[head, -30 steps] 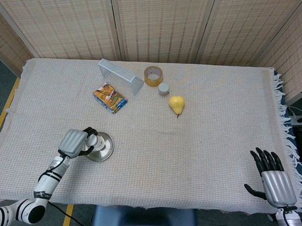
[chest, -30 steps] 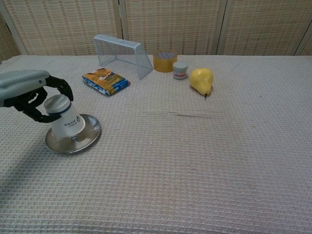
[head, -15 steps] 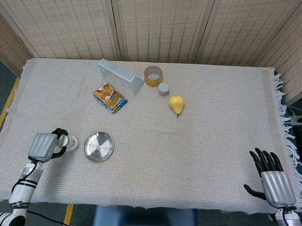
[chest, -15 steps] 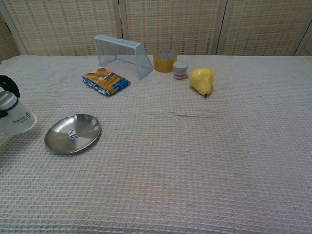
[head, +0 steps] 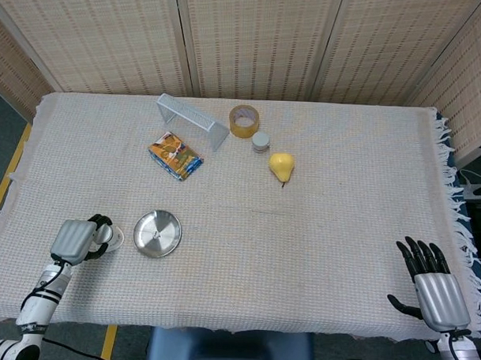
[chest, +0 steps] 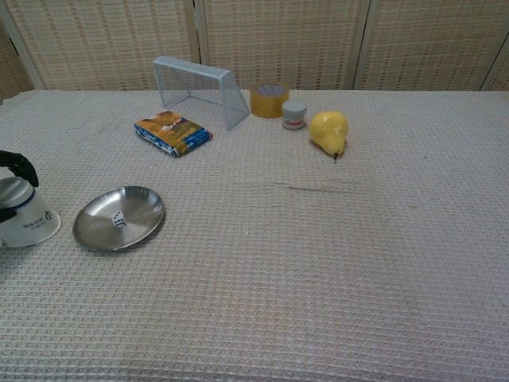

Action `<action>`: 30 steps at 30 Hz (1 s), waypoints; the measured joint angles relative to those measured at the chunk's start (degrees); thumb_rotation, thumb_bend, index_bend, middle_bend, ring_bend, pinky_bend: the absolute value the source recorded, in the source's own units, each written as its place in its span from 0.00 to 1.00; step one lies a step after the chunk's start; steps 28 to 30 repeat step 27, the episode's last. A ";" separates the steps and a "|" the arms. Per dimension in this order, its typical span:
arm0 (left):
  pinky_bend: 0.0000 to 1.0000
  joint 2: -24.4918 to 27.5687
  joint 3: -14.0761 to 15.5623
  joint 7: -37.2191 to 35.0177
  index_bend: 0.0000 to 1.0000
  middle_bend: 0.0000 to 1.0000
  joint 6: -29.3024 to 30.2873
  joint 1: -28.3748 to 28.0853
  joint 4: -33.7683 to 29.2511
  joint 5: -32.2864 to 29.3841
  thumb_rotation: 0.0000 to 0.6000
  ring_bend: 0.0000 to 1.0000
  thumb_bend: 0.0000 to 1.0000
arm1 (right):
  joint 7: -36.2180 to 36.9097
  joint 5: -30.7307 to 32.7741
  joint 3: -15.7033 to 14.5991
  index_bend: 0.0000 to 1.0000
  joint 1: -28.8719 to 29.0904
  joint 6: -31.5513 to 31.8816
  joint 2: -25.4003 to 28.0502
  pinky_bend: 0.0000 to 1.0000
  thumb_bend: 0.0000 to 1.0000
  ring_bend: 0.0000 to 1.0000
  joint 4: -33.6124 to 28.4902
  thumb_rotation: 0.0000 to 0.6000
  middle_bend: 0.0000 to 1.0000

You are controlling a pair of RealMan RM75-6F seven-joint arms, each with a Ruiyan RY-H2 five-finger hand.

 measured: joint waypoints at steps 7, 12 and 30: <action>0.78 1.90 0.00 -0.37 0.00 0.00 2.23 1.12 -2.92 1.38 1.00 0.46 0.33 | -0.28 -0.06 -0.08 0.00 -0.02 -0.04 -0.04 0.00 0.08 0.00 -0.10 0.85 0.00; 0.59 3.79 0.68 -2.86 0.00 0.00 3.31 2.38 -5.61 3.27 1.00 0.23 0.32 | -0.41 -0.40 -0.14 0.00 -0.17 0.36 -0.09 0.00 0.08 0.00 -0.18 0.85 0.00; 0.08 7.74 7.90 -16.72 0.00 0.00 24.37 14.89 -6.92 23.47 1.00 0.00 0.33 | 2.67 -6.18 1.31 0.00 -0.50 6.78 -3.35 0.00 0.08 0.00 5.91 0.80 0.00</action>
